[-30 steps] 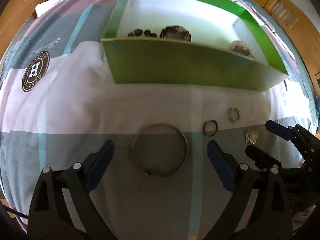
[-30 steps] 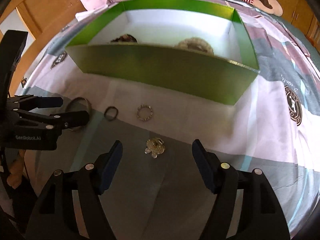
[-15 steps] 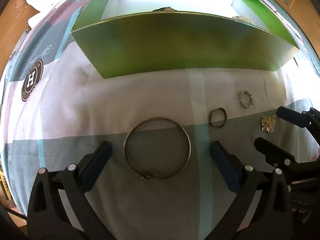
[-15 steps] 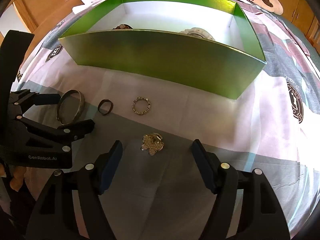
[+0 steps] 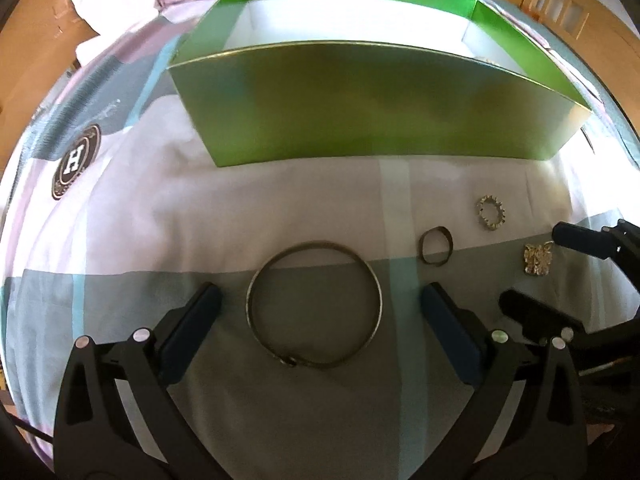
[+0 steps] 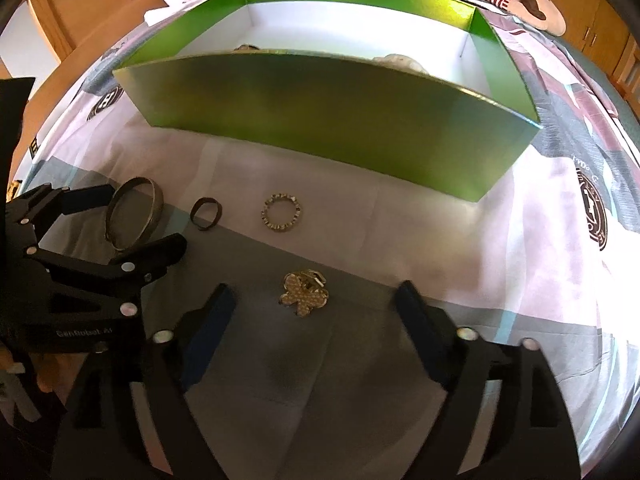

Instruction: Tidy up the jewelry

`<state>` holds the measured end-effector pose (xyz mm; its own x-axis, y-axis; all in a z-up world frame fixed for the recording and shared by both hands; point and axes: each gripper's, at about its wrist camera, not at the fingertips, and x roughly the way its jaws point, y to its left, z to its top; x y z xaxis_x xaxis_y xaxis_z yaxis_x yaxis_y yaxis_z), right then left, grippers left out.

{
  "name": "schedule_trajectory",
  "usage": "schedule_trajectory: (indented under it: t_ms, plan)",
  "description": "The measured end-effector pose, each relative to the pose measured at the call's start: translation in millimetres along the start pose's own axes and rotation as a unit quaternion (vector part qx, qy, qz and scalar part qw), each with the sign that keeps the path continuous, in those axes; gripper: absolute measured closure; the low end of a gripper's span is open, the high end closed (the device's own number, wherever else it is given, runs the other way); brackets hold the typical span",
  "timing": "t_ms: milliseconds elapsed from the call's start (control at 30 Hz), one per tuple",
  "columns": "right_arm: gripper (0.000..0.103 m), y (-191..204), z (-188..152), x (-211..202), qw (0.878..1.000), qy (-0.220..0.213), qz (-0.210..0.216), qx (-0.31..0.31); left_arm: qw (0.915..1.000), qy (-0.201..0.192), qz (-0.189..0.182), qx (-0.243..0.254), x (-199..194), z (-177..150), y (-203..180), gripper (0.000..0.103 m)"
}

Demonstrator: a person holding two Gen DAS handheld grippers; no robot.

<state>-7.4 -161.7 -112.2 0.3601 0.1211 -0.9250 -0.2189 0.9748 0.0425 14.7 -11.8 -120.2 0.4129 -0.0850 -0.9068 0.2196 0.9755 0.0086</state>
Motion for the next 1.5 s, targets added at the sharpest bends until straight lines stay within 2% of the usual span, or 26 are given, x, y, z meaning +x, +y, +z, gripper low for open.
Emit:
schedule_trajectory:
  t_ms: [133,300,400,467,500,533,600,667,700,800,900,1100,1267,1400,1500]
  plan:
    - [0.005,-6,0,0,1.0,0.007,0.014,0.007,0.9999,0.011,-0.004,0.0,0,-3,2,0.003]
    - [0.006,-8,-1,-3,1.0,0.004,0.005,0.005,0.9999,0.013,-0.002,0.006,-1,-4,1,0.003]
    - [0.022,-6,-3,-6,1.0,-0.003,-0.02,-0.01,0.9998,0.02,-0.004,0.006,1,2,0,0.003]
    - [0.043,-3,-3,-11,1.0,-0.011,-0.017,-0.022,0.9998,0.02,-0.005,0.006,3,9,2,0.005]
    - [0.048,-1,-4,-13,0.999,-0.012,-0.017,-0.025,0.9998,0.019,-0.004,0.008,2,10,2,0.009]
    - [0.057,1,-4,-14,0.999,-0.013,-0.014,-0.031,0.9998,0.016,-0.003,0.01,0,12,1,0.011]
    - [0.067,3,-5,-16,0.999,-0.014,-0.016,-0.041,0.9998,0.008,0.0,0.017,-4,13,-1,0.027]
    - [0.078,5,-6,-18,0.998,-0.017,-0.02,-0.054,0.9998,0.004,0.001,0.021,-10,13,-2,0.038]
    - [0.08,5,-6,-18,0.998,-0.017,-0.02,-0.055,0.9997,0.002,-0.001,0.024,-11,14,-3,0.042]
    - [0.081,4,-4,-22,0.998,-0.023,-0.016,-0.05,0.9997,0.002,-0.005,0.022,-14,17,-2,0.043]
    - [0.081,-2,0,-34,0.998,-0.049,-0.015,-0.042,0.9998,-0.008,-0.006,0.018,-20,21,1,0.043]
    - [0.081,-15,9,-71,0.992,-0.127,0.009,-0.018,0.9964,-0.08,-0.022,0.018,-54,30,3,0.043]
    - [0.081,-22,16,-86,0.988,-0.153,0.017,-0.008,0.9908,-0.131,-0.013,0.031,-74,32,-3,0.043]
    - [0.081,-25,20,-97,0.985,-0.172,0.026,0.005,0.987,-0.158,-0.016,0.026,-88,35,-4,0.043]
    - [0.081,-26,20,-96,0.985,-0.171,0.03,0.011,0.9866,-0.161,-0.022,0.018,-94,36,0,0.043]
